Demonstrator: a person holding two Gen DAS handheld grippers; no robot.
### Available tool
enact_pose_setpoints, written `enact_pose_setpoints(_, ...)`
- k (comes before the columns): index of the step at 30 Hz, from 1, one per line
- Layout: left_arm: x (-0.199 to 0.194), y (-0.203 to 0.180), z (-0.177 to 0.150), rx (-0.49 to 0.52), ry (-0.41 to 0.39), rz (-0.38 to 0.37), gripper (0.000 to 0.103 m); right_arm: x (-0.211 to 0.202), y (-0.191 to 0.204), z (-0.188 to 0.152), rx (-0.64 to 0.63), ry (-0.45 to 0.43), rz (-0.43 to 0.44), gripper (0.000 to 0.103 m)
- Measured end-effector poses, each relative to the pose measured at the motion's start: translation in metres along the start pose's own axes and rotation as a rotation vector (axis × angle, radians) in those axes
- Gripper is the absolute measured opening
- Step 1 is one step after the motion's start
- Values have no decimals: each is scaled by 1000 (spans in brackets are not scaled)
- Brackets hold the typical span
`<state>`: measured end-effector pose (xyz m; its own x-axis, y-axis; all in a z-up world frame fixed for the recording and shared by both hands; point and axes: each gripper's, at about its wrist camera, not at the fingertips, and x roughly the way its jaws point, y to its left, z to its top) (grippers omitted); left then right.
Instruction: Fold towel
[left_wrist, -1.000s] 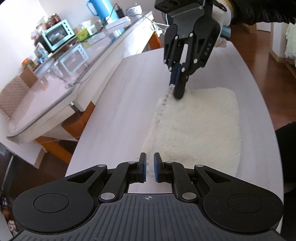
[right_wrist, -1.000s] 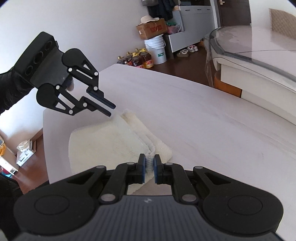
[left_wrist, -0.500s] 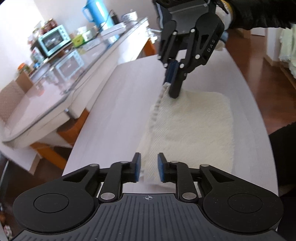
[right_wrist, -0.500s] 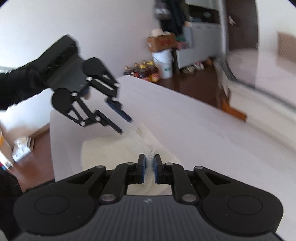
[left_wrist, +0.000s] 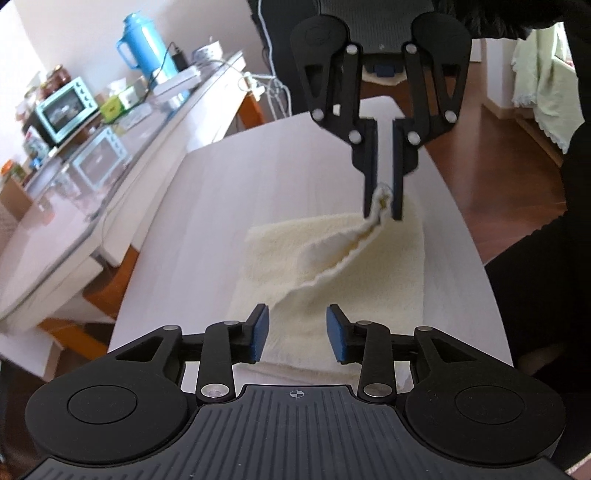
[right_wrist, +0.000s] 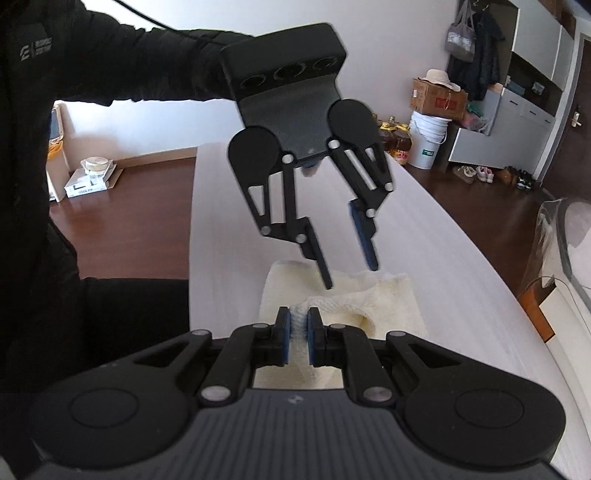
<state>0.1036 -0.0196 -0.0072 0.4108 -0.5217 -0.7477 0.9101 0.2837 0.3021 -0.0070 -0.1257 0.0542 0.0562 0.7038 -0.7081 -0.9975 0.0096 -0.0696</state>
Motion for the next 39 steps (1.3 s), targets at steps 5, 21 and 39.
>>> enact_pose_setpoints(5,5,2,10,44,12,-43,39,-4,1,-2,44,-36,22,11)
enact_pose_setpoints(21,30,-12,11,103,63,-33,38,-13,-18,-24,283,-65,-32,31)
enact_pose_setpoints(39,16,-24,1,29,21,-12,39,-10,-126,-43,625,-88,-55,40)
